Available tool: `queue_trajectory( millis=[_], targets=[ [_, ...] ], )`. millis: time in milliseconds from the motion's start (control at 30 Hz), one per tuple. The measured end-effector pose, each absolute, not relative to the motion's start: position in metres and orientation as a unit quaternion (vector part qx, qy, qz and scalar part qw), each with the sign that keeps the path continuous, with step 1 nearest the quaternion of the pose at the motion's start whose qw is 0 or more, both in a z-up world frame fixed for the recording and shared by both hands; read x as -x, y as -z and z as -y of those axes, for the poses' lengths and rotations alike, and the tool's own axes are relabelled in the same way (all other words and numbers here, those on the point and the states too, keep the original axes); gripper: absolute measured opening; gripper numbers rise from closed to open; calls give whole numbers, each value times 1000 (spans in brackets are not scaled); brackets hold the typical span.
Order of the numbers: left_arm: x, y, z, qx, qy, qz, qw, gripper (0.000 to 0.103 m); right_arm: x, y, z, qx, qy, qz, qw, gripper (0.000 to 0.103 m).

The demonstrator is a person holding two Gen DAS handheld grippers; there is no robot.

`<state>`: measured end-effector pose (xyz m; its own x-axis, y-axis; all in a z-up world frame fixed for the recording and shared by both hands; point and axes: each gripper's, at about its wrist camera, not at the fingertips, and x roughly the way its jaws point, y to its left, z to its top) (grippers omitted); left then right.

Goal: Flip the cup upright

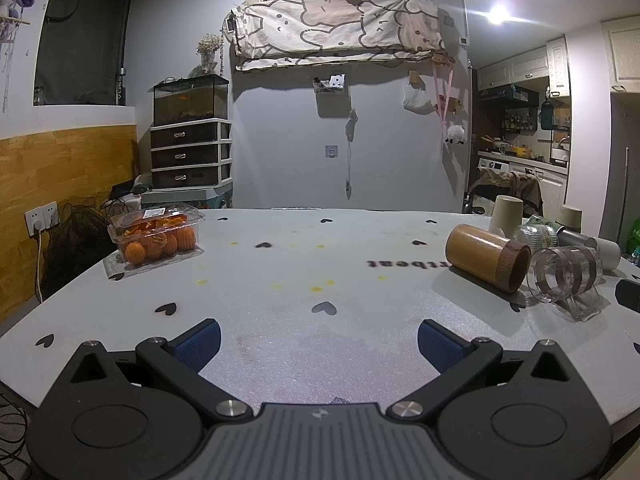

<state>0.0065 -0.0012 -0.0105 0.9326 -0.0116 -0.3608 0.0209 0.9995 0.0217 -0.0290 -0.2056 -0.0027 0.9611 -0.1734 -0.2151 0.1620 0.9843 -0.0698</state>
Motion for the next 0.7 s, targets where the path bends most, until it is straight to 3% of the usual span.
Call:
queue_trajectory(
  millis=[333, 700],
  targets=[
    [-5, 19, 5, -13, 15, -187, 982, 103, 6, 19, 232, 42, 118, -118, 985, 103],
    [-6, 19, 5, -13, 22, -191, 981, 103, -62, -5, 267, 11, 94, -147, 985, 100]
  ],
)
